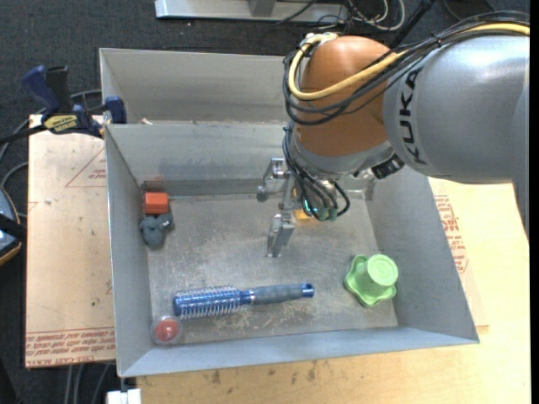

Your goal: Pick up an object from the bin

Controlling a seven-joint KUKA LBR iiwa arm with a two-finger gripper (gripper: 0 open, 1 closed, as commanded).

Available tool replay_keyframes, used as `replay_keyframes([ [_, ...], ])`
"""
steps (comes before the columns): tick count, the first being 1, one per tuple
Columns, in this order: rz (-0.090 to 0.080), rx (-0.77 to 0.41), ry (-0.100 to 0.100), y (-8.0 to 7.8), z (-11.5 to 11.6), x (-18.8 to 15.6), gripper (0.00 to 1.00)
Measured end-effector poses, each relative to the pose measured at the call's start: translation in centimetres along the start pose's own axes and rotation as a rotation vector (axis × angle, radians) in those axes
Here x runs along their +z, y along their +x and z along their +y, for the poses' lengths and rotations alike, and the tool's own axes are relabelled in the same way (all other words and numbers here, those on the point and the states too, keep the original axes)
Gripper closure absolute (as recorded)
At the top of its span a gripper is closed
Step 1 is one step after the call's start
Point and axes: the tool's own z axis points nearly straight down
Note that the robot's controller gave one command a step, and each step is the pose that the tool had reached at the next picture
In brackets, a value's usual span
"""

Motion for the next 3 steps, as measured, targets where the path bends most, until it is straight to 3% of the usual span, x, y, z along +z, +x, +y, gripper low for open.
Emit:
replay_keyframes([
  [1, 0.004, -0.067, 0.002, 6.8, -4.0, 4.9, 0.00],
  [2, -0.002, -0.213, 0.000, 6.2, -3.9, 12.7, 0.00],
  [3, -0.006, -0.212, 0.000, 6.1, -3.9, 12.4, 1.00],
])
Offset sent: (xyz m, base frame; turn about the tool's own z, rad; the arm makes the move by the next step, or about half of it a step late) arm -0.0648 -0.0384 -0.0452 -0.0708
